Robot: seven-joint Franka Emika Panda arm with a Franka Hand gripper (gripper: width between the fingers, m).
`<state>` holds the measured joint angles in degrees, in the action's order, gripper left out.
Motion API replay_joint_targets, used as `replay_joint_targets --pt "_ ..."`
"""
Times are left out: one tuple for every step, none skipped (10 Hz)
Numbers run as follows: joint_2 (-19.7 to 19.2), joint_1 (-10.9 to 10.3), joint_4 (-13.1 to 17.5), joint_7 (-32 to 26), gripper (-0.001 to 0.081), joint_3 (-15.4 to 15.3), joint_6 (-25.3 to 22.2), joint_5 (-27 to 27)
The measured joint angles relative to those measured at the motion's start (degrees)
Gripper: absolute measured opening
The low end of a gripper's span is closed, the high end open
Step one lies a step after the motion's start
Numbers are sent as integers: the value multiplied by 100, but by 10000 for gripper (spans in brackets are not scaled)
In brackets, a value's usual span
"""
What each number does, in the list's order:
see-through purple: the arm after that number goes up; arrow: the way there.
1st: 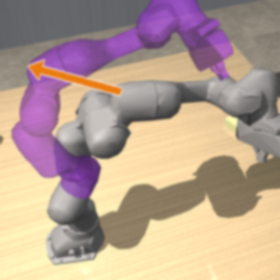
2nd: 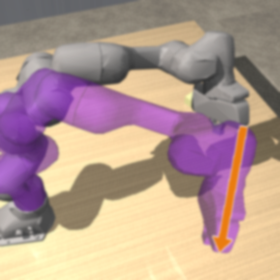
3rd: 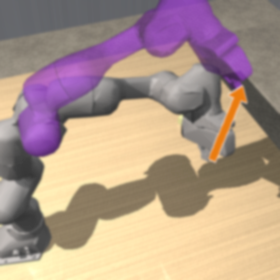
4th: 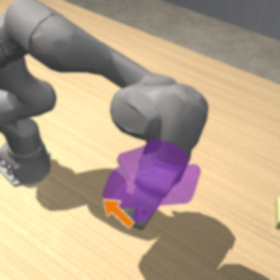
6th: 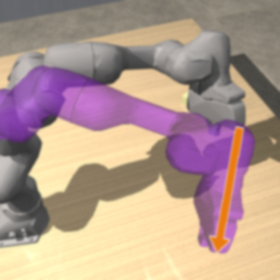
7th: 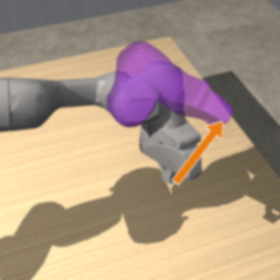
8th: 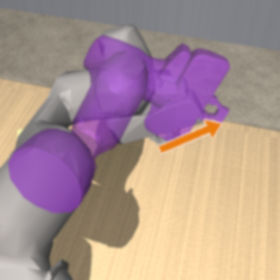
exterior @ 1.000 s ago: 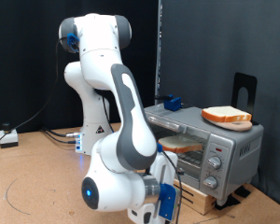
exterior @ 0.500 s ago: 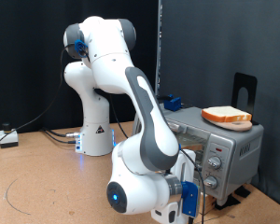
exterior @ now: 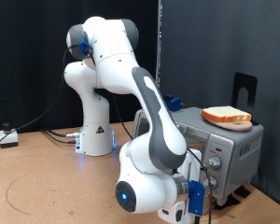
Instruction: Make a piece of toast with the oven
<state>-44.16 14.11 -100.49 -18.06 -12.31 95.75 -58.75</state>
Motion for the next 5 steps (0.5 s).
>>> replay_joint_targets --pt "-4 -15 0 -2 809 -29 5 -18" --pt "-10 -33 0 -2 809 -49 10 -38" --pt "-18 -51 0 -2 809 -58 12 -61" --pt "-30 -63 0 -2 686 -61 12 -82" --pt "-44 -67 0 -2 548 -63 12 -98"
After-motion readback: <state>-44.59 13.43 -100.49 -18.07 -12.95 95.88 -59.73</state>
